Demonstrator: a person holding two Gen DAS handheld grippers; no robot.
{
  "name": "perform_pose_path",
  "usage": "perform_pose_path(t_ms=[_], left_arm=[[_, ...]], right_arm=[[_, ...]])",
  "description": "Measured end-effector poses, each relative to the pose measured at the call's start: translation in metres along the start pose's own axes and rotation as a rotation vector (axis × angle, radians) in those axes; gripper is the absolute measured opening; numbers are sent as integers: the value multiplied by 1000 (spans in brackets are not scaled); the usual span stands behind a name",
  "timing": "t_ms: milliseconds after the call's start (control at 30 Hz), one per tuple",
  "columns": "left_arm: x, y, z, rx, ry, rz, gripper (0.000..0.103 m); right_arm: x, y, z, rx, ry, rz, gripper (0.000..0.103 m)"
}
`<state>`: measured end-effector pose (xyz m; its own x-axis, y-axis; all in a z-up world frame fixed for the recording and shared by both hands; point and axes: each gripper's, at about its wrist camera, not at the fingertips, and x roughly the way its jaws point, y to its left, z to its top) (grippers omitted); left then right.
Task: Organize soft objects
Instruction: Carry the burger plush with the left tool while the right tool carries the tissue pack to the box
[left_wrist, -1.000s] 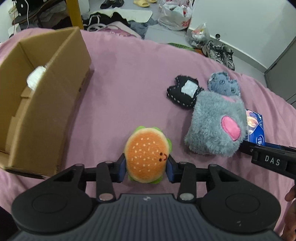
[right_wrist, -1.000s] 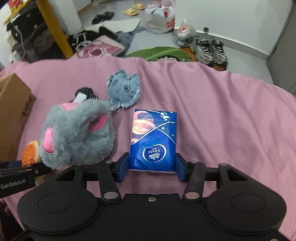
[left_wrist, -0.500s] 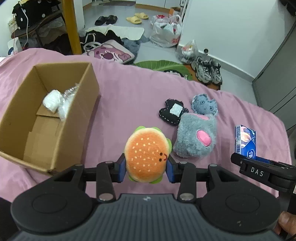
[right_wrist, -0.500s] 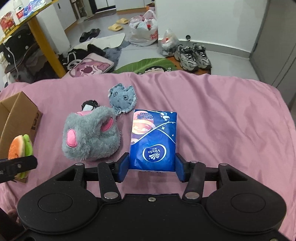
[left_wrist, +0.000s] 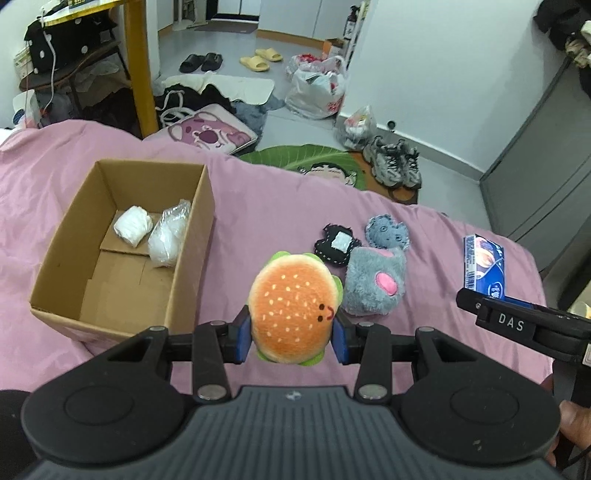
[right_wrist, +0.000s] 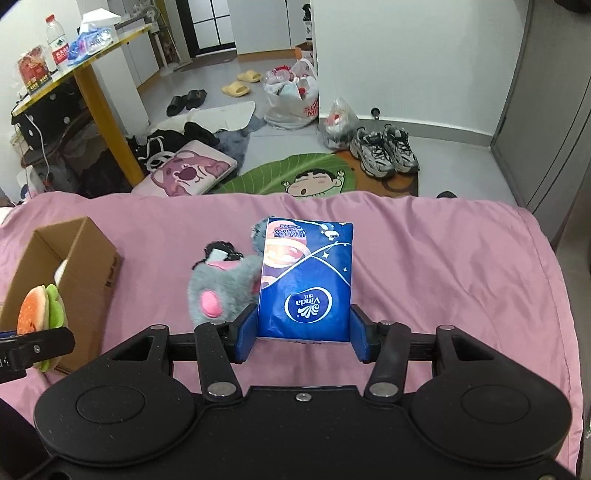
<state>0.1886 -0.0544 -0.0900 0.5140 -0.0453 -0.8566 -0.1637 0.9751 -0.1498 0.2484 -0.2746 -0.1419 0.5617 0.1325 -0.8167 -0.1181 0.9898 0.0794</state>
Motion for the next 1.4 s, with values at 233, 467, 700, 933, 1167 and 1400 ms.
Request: perform_pose_path(t_ms=[233,467,700,933,1167,1400], left_arm=[[-16,13,0,-8,-36,-18,42],[-33,31,1,-21,-73,-26,42],[-48,51,1,-42,-109,-5,42],[-60,74,5,-83,-137,-5,42],[-64,101,8,-133,-157,-8,42],[-60,130,12,-178,-170,-9,42]], right_arm=[[-21,12,0,-8,-23,3,50],[-43,31,2,-30,-59,12,50],[-70,54,4,-77,-108,27,50],[-89,74,7,-130,-151,62,50],[-103,96,9,-142,-179,123,50],[-110,114,9,-146,-194,148,50]])
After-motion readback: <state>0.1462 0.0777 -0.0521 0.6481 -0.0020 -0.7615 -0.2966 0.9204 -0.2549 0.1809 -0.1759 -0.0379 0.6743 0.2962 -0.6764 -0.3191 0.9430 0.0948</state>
